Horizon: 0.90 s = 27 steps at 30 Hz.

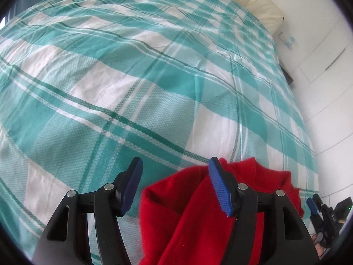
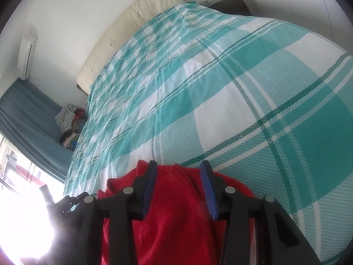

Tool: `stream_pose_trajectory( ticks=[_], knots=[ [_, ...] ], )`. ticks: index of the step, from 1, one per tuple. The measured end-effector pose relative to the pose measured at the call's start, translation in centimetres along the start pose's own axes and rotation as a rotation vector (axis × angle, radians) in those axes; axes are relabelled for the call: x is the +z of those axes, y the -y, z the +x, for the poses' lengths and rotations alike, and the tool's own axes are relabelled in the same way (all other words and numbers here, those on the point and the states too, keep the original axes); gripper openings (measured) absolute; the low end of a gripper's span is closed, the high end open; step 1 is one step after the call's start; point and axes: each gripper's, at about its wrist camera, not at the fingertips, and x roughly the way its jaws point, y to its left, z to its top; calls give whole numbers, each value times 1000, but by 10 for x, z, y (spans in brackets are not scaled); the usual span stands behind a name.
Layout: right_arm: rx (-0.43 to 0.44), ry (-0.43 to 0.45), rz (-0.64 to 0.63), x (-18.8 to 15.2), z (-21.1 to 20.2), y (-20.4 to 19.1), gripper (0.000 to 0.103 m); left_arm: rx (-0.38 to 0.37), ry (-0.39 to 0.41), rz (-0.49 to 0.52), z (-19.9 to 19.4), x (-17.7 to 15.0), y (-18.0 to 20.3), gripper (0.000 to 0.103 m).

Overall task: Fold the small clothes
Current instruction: 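Lift the held hem with both grippers and fold it onto the collar, then open both grippers and withdraw them from the folded sweater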

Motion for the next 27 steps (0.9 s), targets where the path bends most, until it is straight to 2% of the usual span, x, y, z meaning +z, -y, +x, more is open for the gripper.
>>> stream_pose_trajectory(
  ticks=[3, 6, 8, 10, 13, 18, 20, 24, 27],
  knots=[
    [-34, 7, -93, -12, -21, -10, 41, 21, 6, 66, -18, -21, -5, 71],
    [-30, -12, -210, -43, -45, -23, 43, 24, 1, 125, -43, -58, -13, 75],
    [-35, -22, -291, -73, -63, -29, 57, 21, 0, 170, -61, -86, -17, 78],
    [-60, -17, -369, -103, -82, -30, 62, 8, -6, 199, -78, -115, -22, 80],
    [-117, -3, -446, -148, -107, -22, 63, -26, -21, 198, -103, -156, -27, 80],
    [-191, 60, -442, -205, -137, -1, 64, -29, 50, 244, -132, -217, -16, 92],
    [-234, 84, -446, -220, -141, 5, 67, -26, 62, 274, -131, -236, -8, 92],
    [-270, 77, -444, -233, -135, 14, 67, 17, 116, 360, -116, -262, 3, 92],
    [-281, 72, -445, -236, -132, 17, 67, 47, 112, 370, -101, -271, -2, 92]
  ],
)
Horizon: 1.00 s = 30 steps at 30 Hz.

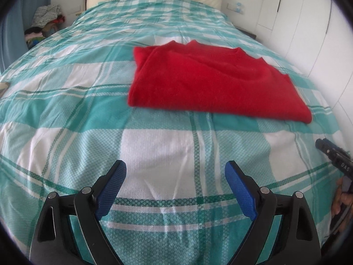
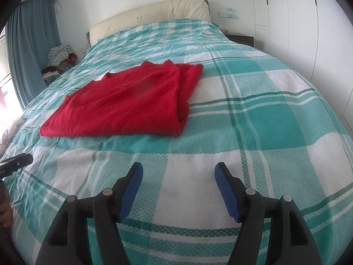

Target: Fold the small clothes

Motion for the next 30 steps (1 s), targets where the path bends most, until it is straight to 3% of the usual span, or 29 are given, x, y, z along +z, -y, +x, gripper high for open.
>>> stream_pose_trajectory(
  ticks=[8, 30],
  knots=[
    [-12, -17, -22, -9, 9, -4, 80, -23, 4, -50, 8, -7, -10, 97],
    [15, -24, -22, -5, 14, -5, 88, 35, -30, -34, 15, -9, -5, 102]
  ],
)
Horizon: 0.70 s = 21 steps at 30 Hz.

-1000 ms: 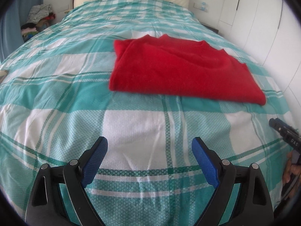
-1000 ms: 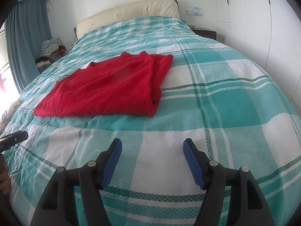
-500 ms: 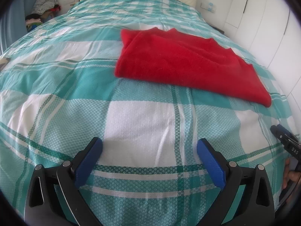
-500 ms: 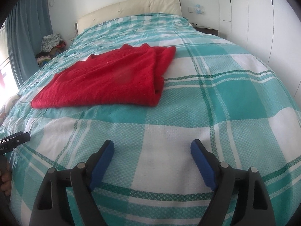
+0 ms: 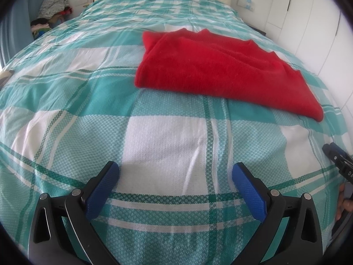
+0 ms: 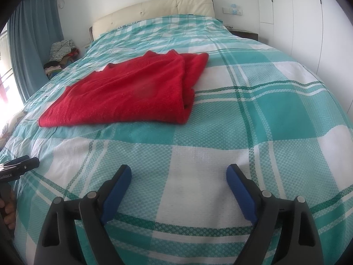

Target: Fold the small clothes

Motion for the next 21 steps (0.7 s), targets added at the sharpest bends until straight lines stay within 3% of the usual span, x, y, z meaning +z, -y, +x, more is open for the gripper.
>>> stream_pose_trajectory(
  ticks=[21],
  knots=[
    [0, 0, 0, 0, 0, 0, 88, 10, -6, 6, 2, 1, 1, 103]
  ],
)
